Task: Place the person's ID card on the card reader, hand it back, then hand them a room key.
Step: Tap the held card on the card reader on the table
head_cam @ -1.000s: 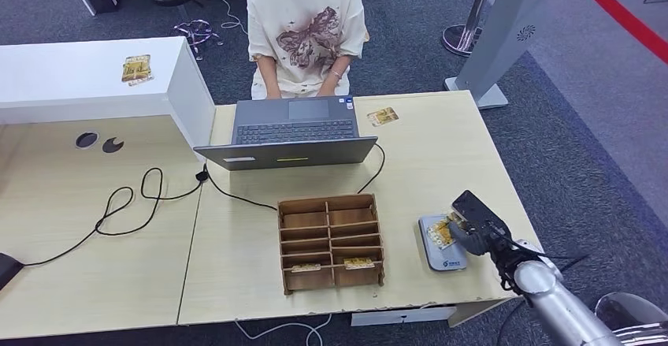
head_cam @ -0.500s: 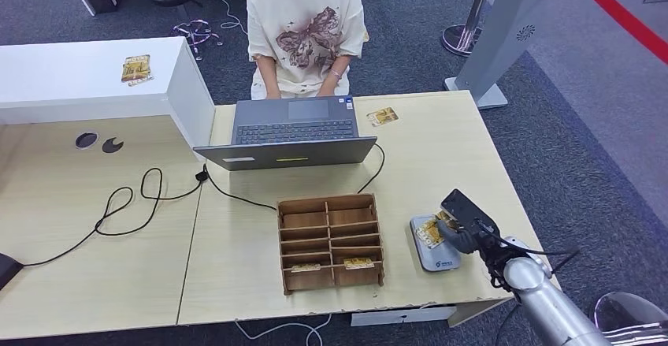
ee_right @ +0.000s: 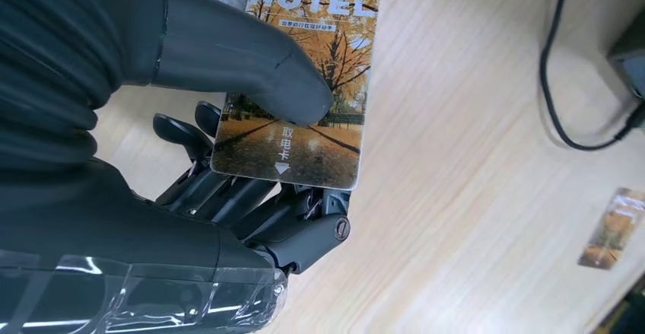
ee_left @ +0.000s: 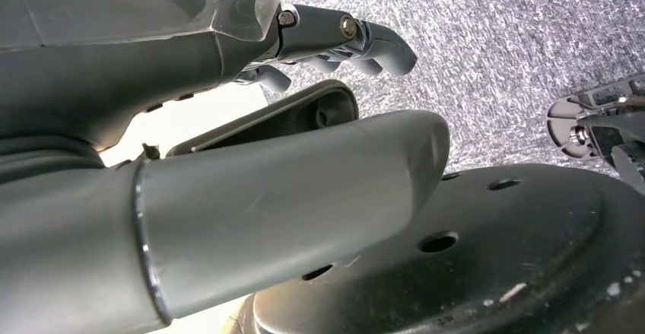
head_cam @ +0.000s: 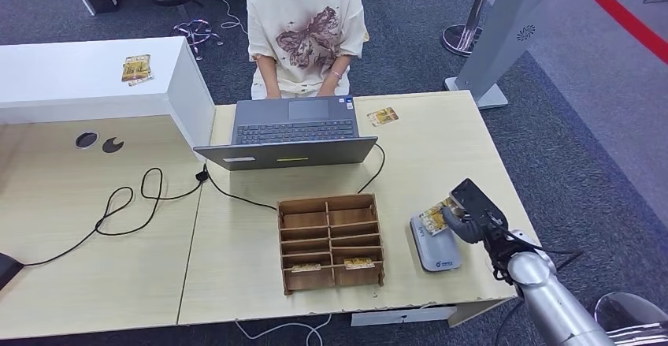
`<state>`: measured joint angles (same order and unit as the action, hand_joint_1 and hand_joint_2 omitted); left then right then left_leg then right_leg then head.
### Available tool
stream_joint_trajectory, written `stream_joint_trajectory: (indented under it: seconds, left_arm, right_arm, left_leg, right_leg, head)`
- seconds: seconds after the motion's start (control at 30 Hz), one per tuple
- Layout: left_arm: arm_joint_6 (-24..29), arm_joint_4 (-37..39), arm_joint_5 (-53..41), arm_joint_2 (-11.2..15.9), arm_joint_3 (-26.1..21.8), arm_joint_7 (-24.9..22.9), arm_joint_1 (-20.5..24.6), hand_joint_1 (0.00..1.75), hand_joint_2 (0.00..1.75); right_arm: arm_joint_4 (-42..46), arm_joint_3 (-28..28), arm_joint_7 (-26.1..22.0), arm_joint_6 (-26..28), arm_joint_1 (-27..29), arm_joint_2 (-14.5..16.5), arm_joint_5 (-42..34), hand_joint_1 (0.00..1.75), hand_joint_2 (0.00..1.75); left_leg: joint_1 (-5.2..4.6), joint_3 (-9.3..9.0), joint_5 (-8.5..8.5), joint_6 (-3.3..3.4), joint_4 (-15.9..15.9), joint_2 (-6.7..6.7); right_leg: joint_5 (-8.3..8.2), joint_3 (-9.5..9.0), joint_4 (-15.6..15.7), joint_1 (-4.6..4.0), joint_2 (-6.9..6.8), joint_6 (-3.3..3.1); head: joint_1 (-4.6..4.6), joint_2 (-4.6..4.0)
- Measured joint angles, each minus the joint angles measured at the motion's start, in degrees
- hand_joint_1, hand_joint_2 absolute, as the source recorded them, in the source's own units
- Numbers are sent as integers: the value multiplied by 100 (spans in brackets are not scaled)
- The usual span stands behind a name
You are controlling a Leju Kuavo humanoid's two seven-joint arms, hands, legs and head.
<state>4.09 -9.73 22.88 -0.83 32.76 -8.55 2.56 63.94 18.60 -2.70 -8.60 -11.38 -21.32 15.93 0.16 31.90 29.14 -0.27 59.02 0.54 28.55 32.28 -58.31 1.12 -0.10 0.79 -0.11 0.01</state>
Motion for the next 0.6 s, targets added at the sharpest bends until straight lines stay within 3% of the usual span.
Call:
stream_joint_trajectory:
  seconds: [0.17, 0.33, 0.6]
  left_arm:
    - [33, 0, 113, -2, 1, -9, 0, 0, 0]
    - [89, 0, 221, -11, 6, -32, 1, 0, 0]
    - [125, 0, 299, -33, 28, -50, 3, 0, 0]
  right_arm:
    - [326, -146, -39, 253, -28, 80, 436, 175, 175]
    - [834, -227, 37, 611, -135, 255, 1393, 175, 175]
    - [1462, -224, 304, 793, -647, 609, 2473, 175, 175]
  left_leg:
    - [0, 2, 0, 0, 0, 0]
    - [0, 2, -1, -1, 0, 0]
    - [0, 2, -7, -5, 0, 0]
  right_leg:
    - [0, 1, -1, 0, 0, 0]
    - [0, 2, -4, 0, 1, 0]
    - [-1, 2, -6, 0, 0, -1]
  head:
    - [0, 0]
    - [0, 1]
    - [0, 1]
